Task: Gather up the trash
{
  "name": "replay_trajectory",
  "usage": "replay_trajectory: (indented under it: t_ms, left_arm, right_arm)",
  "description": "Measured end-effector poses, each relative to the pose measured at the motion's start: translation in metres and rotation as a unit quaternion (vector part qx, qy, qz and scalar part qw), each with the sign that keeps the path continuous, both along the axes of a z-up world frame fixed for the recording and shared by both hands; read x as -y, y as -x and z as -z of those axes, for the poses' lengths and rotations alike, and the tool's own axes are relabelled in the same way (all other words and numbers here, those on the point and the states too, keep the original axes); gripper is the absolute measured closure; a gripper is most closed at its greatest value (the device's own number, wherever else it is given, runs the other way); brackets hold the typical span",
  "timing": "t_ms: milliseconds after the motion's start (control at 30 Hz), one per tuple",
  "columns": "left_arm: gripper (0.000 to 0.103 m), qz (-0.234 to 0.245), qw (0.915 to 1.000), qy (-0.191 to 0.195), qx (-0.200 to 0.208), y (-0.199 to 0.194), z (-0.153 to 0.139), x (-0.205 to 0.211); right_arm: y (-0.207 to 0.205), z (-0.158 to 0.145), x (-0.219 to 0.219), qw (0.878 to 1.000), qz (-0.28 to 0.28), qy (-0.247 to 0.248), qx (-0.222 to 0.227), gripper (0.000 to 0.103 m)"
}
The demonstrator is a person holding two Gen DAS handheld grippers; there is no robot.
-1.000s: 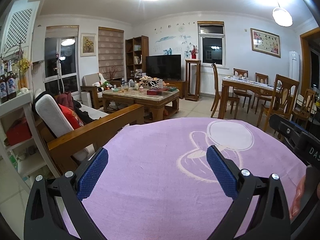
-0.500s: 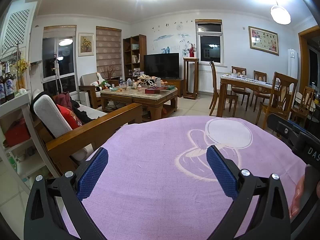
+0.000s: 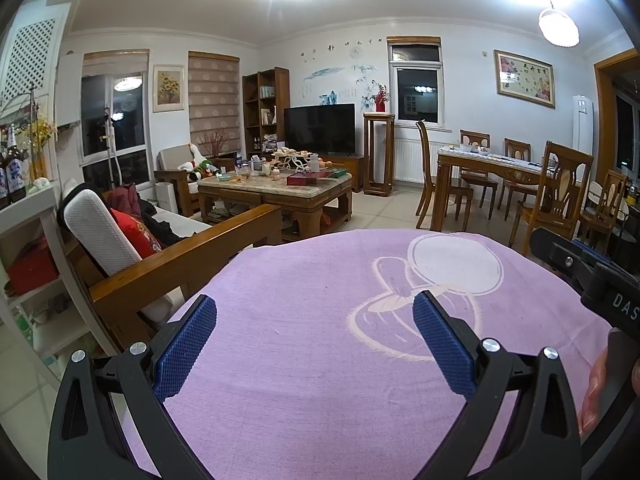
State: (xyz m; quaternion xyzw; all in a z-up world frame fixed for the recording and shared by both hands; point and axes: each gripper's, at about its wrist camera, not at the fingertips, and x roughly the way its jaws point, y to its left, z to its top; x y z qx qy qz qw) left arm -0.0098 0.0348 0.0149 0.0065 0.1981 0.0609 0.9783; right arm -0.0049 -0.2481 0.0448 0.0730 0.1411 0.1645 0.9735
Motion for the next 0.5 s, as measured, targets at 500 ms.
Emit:
replay_trajectory:
  t_ms: [500]
  left_arm:
    - [0.005,0.000,1.0000,-0.001,0.000,-0.0005,0.0000,0.0001]
  right_arm:
    - [0.0002,0.0058,-0.0011,1.000,0.002,-0.008,-0.008,0.005]
